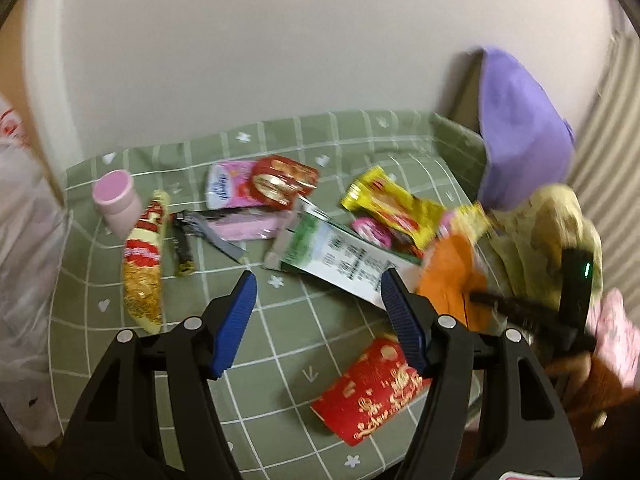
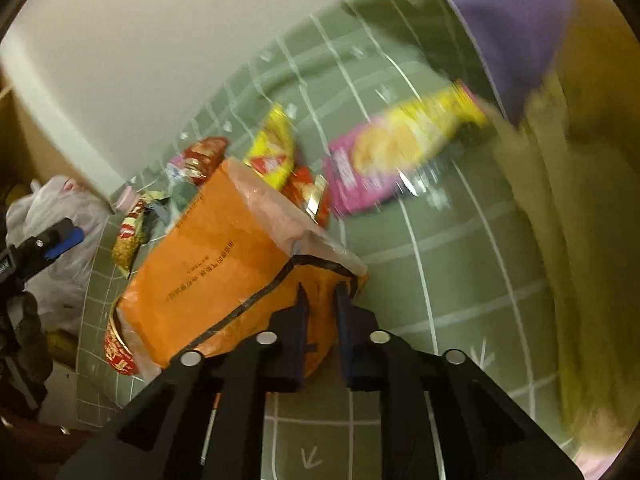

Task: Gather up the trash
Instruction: 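Lift the orange bag with the right gripper while the left gripper lifts the cup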

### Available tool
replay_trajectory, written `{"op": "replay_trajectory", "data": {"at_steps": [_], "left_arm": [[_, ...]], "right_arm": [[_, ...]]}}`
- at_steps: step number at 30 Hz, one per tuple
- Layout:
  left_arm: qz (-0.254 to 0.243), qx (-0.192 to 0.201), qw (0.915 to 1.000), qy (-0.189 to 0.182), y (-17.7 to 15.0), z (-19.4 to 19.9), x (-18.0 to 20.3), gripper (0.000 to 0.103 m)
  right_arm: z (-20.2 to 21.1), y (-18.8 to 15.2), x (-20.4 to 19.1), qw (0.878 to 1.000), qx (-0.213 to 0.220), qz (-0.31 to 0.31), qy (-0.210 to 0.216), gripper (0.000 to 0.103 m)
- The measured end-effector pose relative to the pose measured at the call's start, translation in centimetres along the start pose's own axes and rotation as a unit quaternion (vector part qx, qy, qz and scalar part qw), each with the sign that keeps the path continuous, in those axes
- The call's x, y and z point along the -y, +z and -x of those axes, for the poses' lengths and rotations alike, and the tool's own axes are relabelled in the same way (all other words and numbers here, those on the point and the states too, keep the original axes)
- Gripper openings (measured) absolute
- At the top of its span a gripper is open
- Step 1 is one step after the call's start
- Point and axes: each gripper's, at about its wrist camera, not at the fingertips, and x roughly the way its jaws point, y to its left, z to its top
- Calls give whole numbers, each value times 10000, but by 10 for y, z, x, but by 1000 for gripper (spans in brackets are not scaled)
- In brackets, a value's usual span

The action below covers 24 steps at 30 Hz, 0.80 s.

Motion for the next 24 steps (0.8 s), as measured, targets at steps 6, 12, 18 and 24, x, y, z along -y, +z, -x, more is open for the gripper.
{"op": "replay_trajectory", "data": {"at_steps": [6,12,18,24], "left_arm": [[-995,-540,9904,-796,-36,-9,27,62],[-1869,-1033,9741,-747,-67,-35,60,67],[-1497,-1251,9803,-312,-60,-64,54,66],[-1079,-931,9894,-295,-33,-57,43,51]], "right_arm": [[33,25,-23,9968,509,594,-148,10],[69,61,-16,9919,1014,610,-458,10],[99,78,-9,9869,1343,616,-651,10],[128,80,-1,9806,1636,599,-901,10]]}}
